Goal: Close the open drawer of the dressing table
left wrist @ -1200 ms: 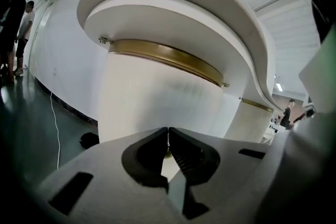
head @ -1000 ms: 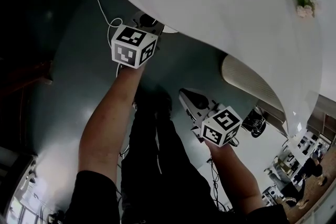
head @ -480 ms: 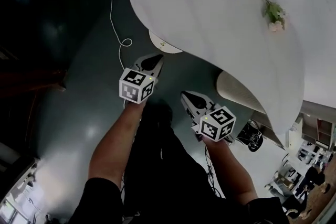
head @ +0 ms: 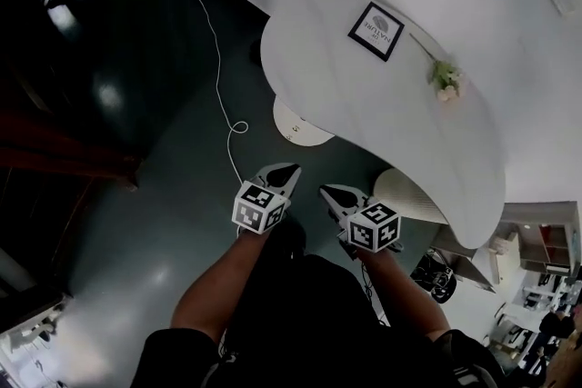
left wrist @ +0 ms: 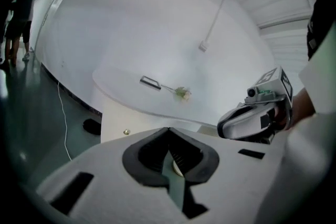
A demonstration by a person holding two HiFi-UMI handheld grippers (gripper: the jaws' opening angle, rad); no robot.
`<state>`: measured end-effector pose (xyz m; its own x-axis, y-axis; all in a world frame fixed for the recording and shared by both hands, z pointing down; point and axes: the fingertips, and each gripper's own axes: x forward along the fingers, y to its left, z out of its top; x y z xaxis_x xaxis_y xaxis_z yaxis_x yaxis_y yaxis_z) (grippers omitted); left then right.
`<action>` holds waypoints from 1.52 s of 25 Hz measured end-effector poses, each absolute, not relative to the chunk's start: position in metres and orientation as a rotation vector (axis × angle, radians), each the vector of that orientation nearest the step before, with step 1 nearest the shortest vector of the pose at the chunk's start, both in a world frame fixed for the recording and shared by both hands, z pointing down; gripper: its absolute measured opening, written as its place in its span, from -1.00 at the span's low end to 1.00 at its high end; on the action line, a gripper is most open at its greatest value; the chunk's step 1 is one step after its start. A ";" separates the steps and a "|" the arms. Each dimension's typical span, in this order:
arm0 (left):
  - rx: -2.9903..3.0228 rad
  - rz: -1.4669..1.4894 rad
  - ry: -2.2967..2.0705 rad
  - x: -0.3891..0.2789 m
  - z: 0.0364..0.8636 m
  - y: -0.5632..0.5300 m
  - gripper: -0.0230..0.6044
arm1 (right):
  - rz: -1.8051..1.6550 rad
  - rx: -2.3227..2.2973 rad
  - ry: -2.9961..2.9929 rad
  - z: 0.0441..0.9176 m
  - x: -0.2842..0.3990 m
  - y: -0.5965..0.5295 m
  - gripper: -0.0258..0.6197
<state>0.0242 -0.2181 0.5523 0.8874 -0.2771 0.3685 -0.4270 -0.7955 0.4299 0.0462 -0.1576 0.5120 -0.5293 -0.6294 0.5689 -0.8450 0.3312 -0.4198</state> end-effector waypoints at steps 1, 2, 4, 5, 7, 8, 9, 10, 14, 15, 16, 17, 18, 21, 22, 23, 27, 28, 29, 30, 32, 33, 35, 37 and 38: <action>2.577 0.398 -0.502 0.021 0.538 -0.221 -0.92 | 0.981 1.295 -2.309 0.505 0.039 -0.156 -0.90; 2.621 0.403 -0.495 0.019 0.523 -0.223 -0.92 | 0.952 1.278 -2.320 0.499 0.034 -0.156 -0.90; 2.703 0.393 -0.494 0.015 0.493 -0.232 -0.93 | 0.892 1.286 -2.332 0.486 0.033 -0.161 -0.90; 2.734 0.378 -0.503 0.011 0.478 -0.238 -0.93 | 0.874 1.306 -2.339 0.480 0.034 -0.167 -0.90; 2.773 0.344 -0.528 0.003 0.451 -0.249 -0.93 | 0.861 1.347 -2.366 0.465 0.037 -0.179 -0.90; 2.783 0.336 -0.546 -0.002 0.440 -0.253 -0.93 | 0.854 1.358 -2.382 0.459 0.038 -0.184 -0.90; 2.787 0.336 -0.571 -0.007 0.430 -0.256 -0.93 | 0.842 1.361 -2.395 0.453 0.038 -0.187 -0.90; 2.784 0.345 -0.603 -0.014 0.422 -0.259 -0.93 | 0.832 1.361 -2.406 0.448 0.039 -0.190 -0.90; 2.779 0.384 -0.670 -0.020 0.395 -0.262 -0.93 | 0.813 1.391 -2.436 0.431 0.061 -0.200 -0.90; 2.785 0.375 -0.666 -0.014 0.389 -0.261 -0.93 | 0.804 1.399 -2.446 0.426 0.070 -0.203 -0.90; 2.792 0.360 -0.664 -0.007 0.382 -0.261 -0.93 | 0.792 1.400 -2.459 0.421 0.079 -0.206 -0.90; 2.800 0.346 -0.665 0.002 0.377 -0.261 -0.93 | 0.777 1.393 -2.474 0.417 0.088 -0.208 -0.90; 2.810 0.335 -0.670 0.012 0.371 -0.260 -0.93 | 0.760 1.381 -2.486 0.414 0.098 -0.209 -0.90; 2.829 0.289 -0.707 0.046 0.355 -0.258 -0.93 | 0.685 1.391 -2.500 0.405 0.143 -0.212 -0.90; 2.818 0.255 -0.729 0.057 0.348 -0.258 -0.93 | 0.648 1.425 -2.500 0.398 0.164 -0.214 -0.90; 2.798 0.218 -0.759 0.066 0.342 -0.258 -0.93 | 0.611 1.468 -2.499 0.390 0.186 -0.215 -0.91; 2.695 0.150 -0.928 0.092 0.331 -0.268 -0.93 | 0.498 1.589 -2.511 0.355 0.271 -0.217 -0.90; 2.680 0.145 -0.966 0.099 0.330 -0.271 -0.93 | 0.476 1.583 -2.524 0.348 0.288 -0.215 -0.90; 2.671 0.139 -0.997 0.105 0.328 -0.274 -0.93 | 0.446 1.562 -2.546 0.341 0.300 -0.212 -0.90; 2.665 0.132 -1.024 0.110 0.325 -0.276 -0.93 | 0.404 1.533 -2.574 0.333 0.309 -0.209 -0.90; 2.666 0.122 -1.063 0.118 0.316 -0.278 -0.93 | 0.308 1.487 -2.628 0.317 0.321 -0.202 -0.91; 2.673 0.123 -1.075 0.121 0.311 -0.277 -0.93 | 0.271 1.477 -2.652 0.309 0.324 -0.199 -0.91; 2.693 0.135 -1.091 0.124 0.301 -0.276 -0.93 | 0.213 1.472 -2.703 0.292 0.328 -0.195 -0.91; 2.713 0.137 -1.103 0.124 0.292 -0.277 -0.93 | 0.156 1.459 -2.755 0.277 0.324 -0.196 -0.91; 2.724 0.132 -1.107 0.122 0.286 -0.278 -0.93 | 0.132 1.452 -2.773 0.270 0.321 -0.198 -0.91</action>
